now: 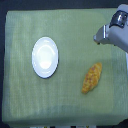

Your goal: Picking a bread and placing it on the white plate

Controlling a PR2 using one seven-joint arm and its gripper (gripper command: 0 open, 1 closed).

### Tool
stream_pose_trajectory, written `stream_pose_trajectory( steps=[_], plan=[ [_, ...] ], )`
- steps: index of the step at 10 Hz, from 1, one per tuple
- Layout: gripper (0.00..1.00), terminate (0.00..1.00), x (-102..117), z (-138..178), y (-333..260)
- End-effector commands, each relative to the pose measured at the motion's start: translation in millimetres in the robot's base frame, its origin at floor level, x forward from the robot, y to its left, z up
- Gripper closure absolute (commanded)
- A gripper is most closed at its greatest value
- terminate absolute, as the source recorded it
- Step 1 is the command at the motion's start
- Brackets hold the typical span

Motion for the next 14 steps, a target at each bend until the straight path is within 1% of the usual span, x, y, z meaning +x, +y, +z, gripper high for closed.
stream_pose_trajectory(
  steps=[1, 2, 3, 5, 8, 10, 12, 14],
  plan=[
    [0.0, 0.0, -0.5, -0.2, 1.0],
    [0.0, 0.0, -0.8, -1.2, 0.0],
    [0.0, 0.0, -10.8, -6.2, -10.1],
    [0.0, 0.0, -17.7, -13.6, -10.3],
    [0.0, 0.0, -40.4, -42.4, 5.6],
    [0.0, 0.0, -51.9, -67.8, 32.1],
    [0.0, 0.0, -57.5, -80.2, 39.1],
    [0.0, 0.0, -68.4, -101.2, 43.0]
  ],
)
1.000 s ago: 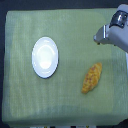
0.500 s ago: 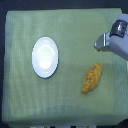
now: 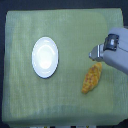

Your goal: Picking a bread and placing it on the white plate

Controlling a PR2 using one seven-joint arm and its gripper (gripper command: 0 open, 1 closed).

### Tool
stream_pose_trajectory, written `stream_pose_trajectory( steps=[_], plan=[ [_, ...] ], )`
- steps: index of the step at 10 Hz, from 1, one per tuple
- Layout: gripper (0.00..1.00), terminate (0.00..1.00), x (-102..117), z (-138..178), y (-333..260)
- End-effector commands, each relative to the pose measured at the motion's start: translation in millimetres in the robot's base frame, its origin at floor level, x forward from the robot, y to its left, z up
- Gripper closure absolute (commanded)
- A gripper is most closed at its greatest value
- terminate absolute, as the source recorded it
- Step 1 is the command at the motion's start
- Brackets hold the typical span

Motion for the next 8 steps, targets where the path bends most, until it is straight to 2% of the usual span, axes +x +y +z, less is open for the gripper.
stream_pose_trajectory(
  steps=[1, 3, 8],
  plan=[
    [0.0, 0.0, -22.8, -56.8, 22.2],
    [0.0, 0.0, -32.1, -70.8, 17.9],
    [0.0, 0.0, -31.3, -104.3, 10.9]
  ],
)
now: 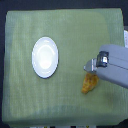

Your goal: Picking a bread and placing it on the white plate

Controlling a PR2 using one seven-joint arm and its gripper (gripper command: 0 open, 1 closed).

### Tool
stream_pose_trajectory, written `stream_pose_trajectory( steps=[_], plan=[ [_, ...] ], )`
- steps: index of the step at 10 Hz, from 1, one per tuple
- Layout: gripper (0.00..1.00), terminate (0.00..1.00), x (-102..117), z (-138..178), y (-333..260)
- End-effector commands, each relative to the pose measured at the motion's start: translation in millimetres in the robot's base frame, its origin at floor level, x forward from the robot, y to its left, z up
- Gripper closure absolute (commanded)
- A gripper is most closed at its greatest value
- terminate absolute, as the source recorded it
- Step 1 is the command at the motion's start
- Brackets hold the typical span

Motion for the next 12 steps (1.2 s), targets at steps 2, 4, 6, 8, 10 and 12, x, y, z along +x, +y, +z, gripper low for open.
stream_pose_trajectory(
  steps=[2, 4, 6, 8, 10, 12],
  plan=[
    [0.0, 0.0, 4.9, -44.9, -19.0],
    [0.0, 0.0, 3.0, -55.7, -20.6],
    [0.0, 0.0, -0.8, -62.5, -17.1],
    [0.0, 0.0, -2.5, -59.0, -19.4],
    [1.0, 0.0, -1.5, -46.6, -14.8],
    [1.0, 0.0, 0.0, -42.7, -13.6]
  ],
)
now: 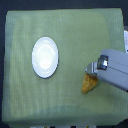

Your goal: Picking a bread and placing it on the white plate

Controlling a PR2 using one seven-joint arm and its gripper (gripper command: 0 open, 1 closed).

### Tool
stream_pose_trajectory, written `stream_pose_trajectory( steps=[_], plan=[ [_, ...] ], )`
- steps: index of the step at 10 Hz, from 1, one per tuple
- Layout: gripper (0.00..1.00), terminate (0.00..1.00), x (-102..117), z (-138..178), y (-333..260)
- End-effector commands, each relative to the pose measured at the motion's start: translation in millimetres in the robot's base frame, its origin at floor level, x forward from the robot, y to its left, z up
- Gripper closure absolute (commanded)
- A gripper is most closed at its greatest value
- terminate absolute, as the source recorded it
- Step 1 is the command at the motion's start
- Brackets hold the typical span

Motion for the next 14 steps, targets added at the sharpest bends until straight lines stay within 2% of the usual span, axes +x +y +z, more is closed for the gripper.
stream_pose_trajectory(
  steps=[1, 11, 14],
  plan=[
    [1.0, 0.0, 0.7, 13.1, 2.8],
    [1.0, 0.0, 9.2, 24.7, 8.5],
    [1.0, 0.0, 9.1, 53.3, 16.2]
  ],
)
